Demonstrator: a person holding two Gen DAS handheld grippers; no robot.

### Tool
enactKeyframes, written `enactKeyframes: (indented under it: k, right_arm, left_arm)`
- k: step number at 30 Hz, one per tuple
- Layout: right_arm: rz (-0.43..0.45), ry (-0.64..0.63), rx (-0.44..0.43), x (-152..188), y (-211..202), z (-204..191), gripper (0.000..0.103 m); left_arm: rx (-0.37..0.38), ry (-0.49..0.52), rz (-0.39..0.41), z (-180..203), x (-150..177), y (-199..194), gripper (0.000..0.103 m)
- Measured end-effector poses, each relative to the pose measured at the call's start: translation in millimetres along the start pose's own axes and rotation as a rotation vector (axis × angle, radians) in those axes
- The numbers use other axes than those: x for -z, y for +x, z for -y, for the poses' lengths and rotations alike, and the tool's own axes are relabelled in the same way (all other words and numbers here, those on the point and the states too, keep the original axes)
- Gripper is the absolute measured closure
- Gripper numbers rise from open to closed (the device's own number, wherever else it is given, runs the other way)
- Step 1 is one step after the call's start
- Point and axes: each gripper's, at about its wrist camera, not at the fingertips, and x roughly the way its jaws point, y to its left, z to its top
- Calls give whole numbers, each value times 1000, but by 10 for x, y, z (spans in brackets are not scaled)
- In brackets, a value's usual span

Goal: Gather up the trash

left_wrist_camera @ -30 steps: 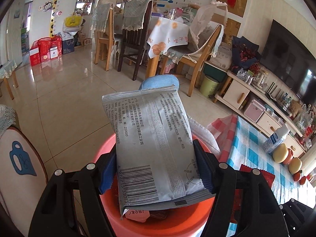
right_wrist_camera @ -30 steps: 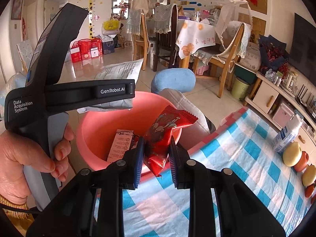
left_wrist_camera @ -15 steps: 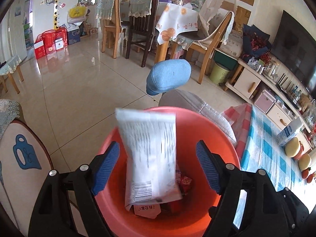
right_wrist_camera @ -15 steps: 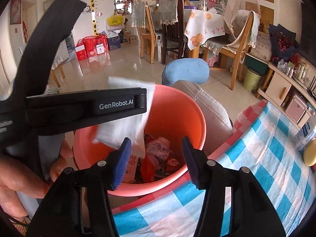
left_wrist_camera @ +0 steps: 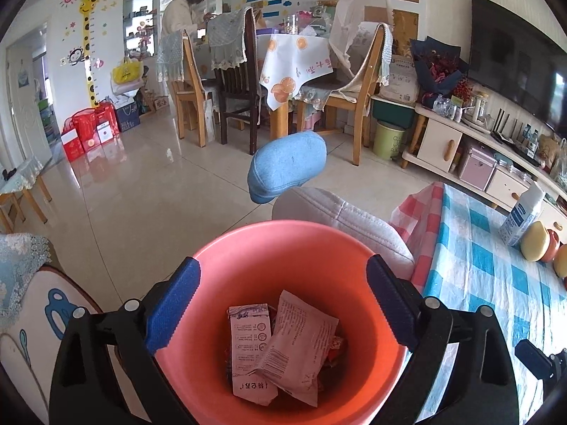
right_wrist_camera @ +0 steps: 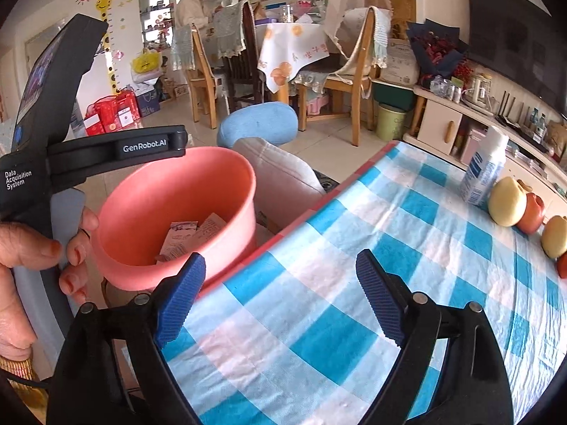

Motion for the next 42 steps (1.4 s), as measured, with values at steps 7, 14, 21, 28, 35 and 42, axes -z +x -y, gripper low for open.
enactKeyframes:
  k: [7,14,21,28,35,42]
  right_arm:
    - [13,49,84,181,-252,365,15]
    - [34,76,161,357,-538,667,11]
    - [65,95,229,509,-874,888,10]
    - [120,115,292,648,-1219,1061,9]
    - [186,138,335,781,-1598,1222,9]
    - [250,150,401,901,-1997,1374,9]
  left_arm:
    - [5,71,58,248,10,-179,9]
    - [24,115,103,490,43,-354,8]
    - [82,157,136,765,120,-571,8]
    - [175,205,186,1079,221,-933,7]
    - [228,264,235,1461,361,-1392,7]
    - [297,310,260,1803,560,-1825,7]
